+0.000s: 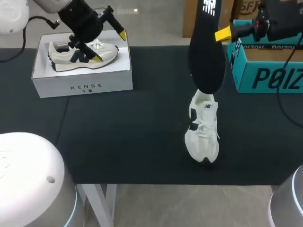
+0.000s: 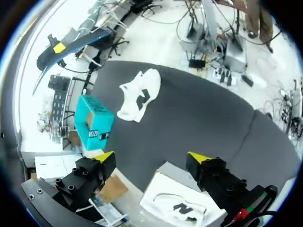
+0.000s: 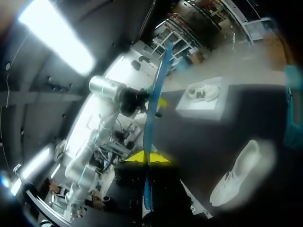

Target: Take the shoe out of the shoebox, open the shoe tongue, remove and reinsert the insole, then place the shoe into the shoebox

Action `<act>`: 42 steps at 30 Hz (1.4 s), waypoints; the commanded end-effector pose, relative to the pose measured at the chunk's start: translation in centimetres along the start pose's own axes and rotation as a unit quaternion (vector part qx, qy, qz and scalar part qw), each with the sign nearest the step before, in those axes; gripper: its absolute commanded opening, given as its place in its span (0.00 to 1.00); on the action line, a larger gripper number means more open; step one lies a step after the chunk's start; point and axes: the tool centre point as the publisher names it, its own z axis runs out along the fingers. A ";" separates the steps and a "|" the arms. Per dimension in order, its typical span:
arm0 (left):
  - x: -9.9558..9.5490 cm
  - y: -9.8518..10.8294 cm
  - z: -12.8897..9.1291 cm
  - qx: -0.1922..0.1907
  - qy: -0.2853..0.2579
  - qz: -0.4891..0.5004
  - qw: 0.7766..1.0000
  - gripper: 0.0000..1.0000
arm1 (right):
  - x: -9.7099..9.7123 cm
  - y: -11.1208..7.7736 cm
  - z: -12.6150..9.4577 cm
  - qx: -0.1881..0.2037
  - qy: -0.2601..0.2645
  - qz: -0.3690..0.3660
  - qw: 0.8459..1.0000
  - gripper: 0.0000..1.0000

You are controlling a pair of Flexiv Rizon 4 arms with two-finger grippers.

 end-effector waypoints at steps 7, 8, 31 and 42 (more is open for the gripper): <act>5.0 3.9 1.2 -0.005 0.012 -0.052 0.999 1.00 | 0.0 -1.3 -0.6 -0.007 -0.005 0.005 1.000 0.00; 5.3 4.0 1.1 0.005 0.010 -0.052 0.999 1.00 | 0.0 -1.3 -0.5 -0.007 -0.005 0.005 1.000 0.00; 7.0 5.0 0.5 0.002 0.055 0.080 0.995 1.00 | 0.6 -1.4 1.2 -0.001 -0.042 0.002 0.999 0.00; 7.0 5.0 0.5 0.002 0.055 0.080 0.995 1.00 | -4.3 0.5 0.1 -0.006 -0.091 -0.022 0.996 0.00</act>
